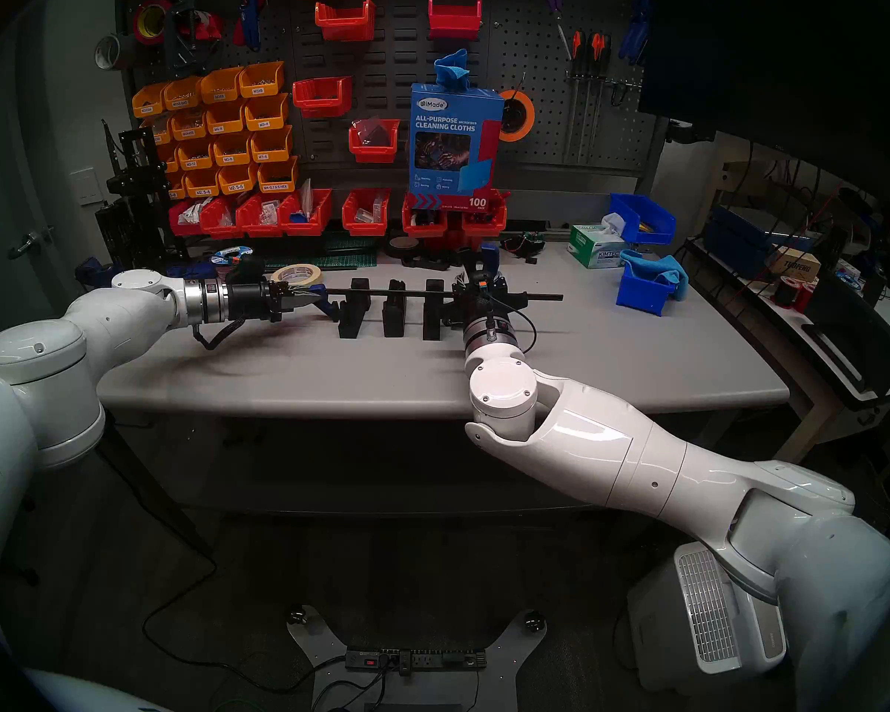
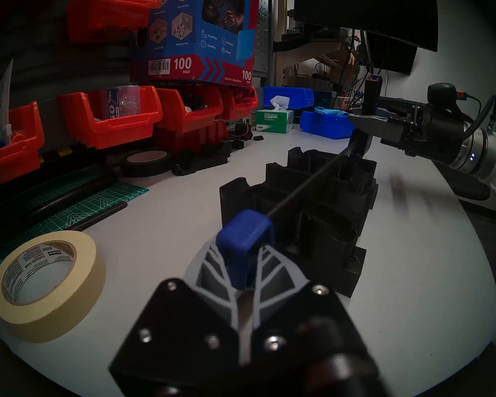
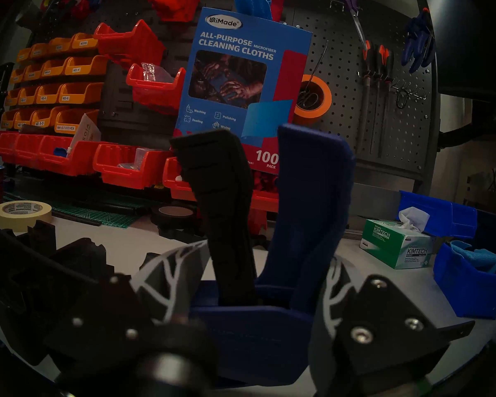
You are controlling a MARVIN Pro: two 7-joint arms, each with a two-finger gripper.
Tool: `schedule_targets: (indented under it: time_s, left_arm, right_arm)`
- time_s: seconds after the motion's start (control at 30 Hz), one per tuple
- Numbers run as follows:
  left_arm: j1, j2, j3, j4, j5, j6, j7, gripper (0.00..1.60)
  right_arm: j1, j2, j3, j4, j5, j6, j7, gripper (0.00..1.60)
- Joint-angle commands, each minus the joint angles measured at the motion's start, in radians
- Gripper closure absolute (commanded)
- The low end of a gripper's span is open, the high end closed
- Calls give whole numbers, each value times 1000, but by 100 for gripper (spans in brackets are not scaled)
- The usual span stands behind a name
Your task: Clamp the two 3D printed pieces together with the clamp
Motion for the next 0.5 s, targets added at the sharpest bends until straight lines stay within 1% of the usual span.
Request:
schedule_targets:
  time_s: [0.0,0.3,0.4,0.47]
  left_arm:
    - [3,-88,1,-57,1,5,-24,160]
    - [2,-91,3,-57,3,11,-21,160]
    - [3,-93,3,-57,3,13,-19,160]
    - [3,-94,3,-57,3,14,-18,160]
  right_arm:
    - [-4,-68,-45,-65,-3,-8,63,160]
    - [-4,-54,-55,-68,5,-22,52,160]
    - [-3,-50,-58,-68,8,-26,50,137]
    - [-1,-47,-59,-67,10,-30,48,134]
